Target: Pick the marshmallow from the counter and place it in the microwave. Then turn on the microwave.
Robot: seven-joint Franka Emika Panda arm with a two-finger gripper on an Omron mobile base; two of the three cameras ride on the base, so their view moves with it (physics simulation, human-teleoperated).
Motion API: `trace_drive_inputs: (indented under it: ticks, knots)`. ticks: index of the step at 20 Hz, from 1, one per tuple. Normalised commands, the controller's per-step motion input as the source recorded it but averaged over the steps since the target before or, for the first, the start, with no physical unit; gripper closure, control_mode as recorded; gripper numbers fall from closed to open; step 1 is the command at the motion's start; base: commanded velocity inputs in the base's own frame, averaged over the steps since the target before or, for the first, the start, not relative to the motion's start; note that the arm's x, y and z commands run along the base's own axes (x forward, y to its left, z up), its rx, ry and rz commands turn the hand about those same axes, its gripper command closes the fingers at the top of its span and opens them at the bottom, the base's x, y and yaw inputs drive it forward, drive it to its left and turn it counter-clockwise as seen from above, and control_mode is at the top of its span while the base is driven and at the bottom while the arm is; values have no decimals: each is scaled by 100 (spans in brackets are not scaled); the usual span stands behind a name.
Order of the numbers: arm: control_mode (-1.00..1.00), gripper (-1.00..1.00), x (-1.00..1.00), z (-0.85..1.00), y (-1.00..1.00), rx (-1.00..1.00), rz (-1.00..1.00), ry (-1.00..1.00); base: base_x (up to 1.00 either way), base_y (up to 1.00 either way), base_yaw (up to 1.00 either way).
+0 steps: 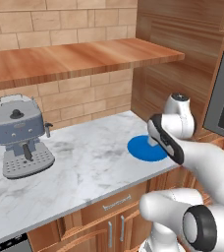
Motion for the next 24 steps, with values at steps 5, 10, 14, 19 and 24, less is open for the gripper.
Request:
trace_drive_inputs:
  ticks: [5,10,14,19,24]
  knots:
    - [-100,100,-38,19,-2,2,-9,-14,0,0,0]
    - [-100,100,-31,20,0,0,-12,-15,0,0,0]
    - [-100,100,-30,24,0,1,-13,-12,0,0,0]
    - [-100,100,-25,34,0,3,-12,-9,0,0,0]
    - [-100,100,-14,37,0,4,-8,-3,0,0,0]
